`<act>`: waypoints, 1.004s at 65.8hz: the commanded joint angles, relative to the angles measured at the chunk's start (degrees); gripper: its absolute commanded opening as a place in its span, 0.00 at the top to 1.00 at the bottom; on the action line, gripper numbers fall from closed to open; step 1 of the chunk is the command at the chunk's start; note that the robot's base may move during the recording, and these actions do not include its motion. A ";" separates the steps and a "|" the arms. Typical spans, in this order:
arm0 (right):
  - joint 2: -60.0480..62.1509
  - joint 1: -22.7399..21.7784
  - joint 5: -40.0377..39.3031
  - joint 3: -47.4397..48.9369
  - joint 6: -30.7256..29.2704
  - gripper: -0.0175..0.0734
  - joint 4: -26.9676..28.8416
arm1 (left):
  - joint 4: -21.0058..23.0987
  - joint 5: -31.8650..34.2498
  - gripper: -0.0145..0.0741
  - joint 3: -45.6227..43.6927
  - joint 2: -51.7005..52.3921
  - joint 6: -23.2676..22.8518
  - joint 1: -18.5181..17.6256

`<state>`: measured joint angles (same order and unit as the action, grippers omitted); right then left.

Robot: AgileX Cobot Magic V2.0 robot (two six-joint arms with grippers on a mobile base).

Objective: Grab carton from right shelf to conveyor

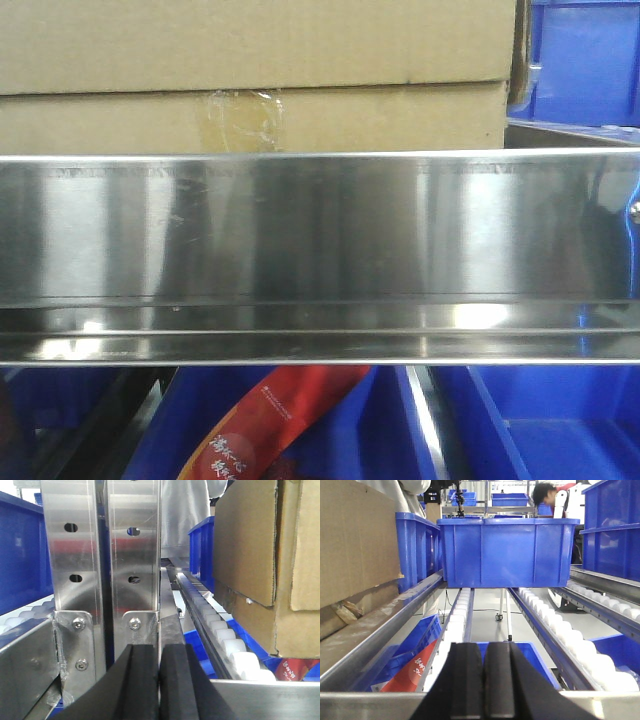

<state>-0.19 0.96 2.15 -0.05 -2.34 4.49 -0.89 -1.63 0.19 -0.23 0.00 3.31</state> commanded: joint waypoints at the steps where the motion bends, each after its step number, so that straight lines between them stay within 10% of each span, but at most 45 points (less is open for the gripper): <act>1: 0.19 0.25 -1.22 0.05 -0.32 0.88 0.34 | 0.27 0.97 0.84 -0.19 0.23 0.00 -0.01; 66: 0.19 0.24 -3.93 0.05 -0.32 0.88 0.34 | 0.38 5.41 0.84 -0.19 0.23 0.00 -0.01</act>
<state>-0.19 0.96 1.83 -0.05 -2.34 4.49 -0.89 0.89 0.19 -0.23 0.00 3.31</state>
